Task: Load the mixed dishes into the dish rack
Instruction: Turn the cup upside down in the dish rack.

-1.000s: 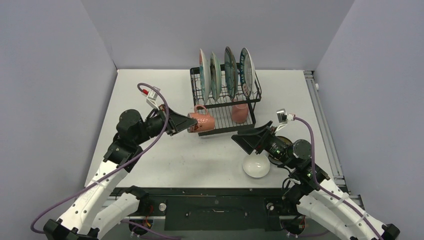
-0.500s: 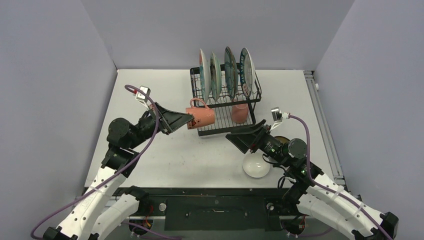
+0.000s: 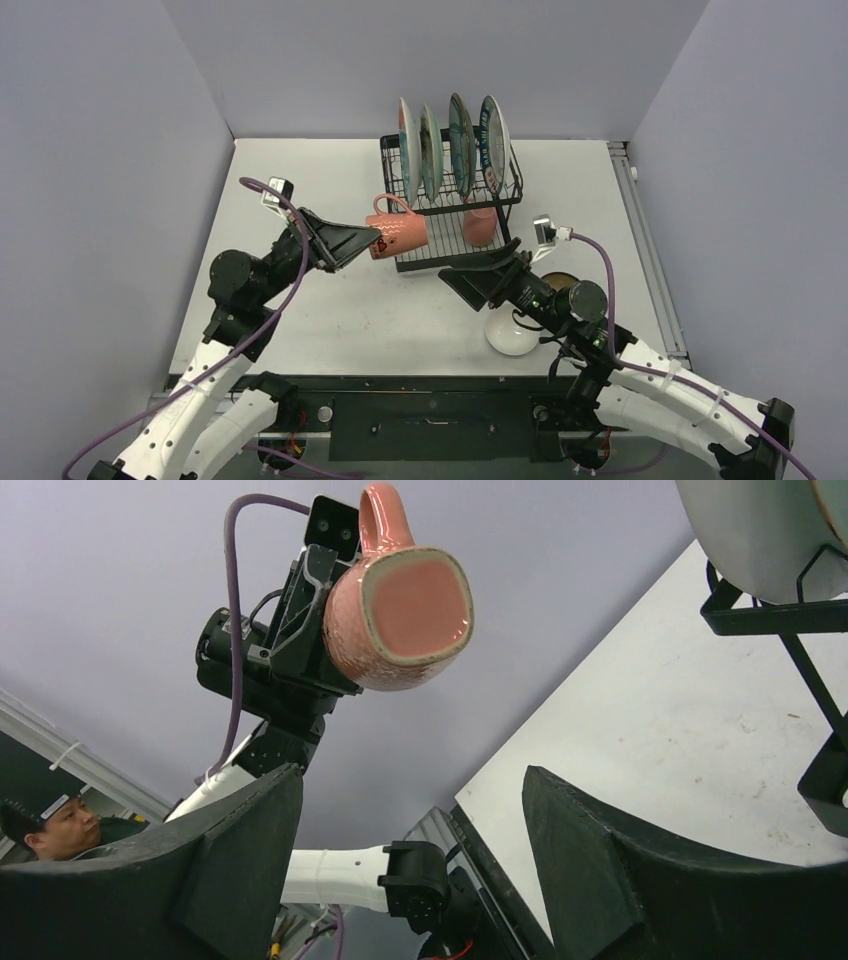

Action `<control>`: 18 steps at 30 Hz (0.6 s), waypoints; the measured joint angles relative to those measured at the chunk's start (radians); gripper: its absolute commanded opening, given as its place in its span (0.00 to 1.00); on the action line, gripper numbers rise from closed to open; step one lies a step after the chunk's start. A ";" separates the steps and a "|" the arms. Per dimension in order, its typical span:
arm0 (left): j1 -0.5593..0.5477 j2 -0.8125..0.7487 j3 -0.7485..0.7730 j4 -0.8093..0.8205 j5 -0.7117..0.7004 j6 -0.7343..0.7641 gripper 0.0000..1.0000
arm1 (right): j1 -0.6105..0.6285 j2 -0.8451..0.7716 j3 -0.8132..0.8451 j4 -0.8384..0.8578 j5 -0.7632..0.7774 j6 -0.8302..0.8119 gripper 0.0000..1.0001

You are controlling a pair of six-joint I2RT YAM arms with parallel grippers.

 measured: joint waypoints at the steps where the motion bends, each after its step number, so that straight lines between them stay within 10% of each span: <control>1: 0.001 -0.005 0.000 0.007 -0.002 -0.006 0.00 | 0.007 0.007 0.006 0.003 0.007 -0.004 0.76; 18: 0.004 -0.052 -0.073 0.105 -0.022 -0.088 0.00 | 0.121 0.135 0.086 0.108 0.082 -0.075 0.79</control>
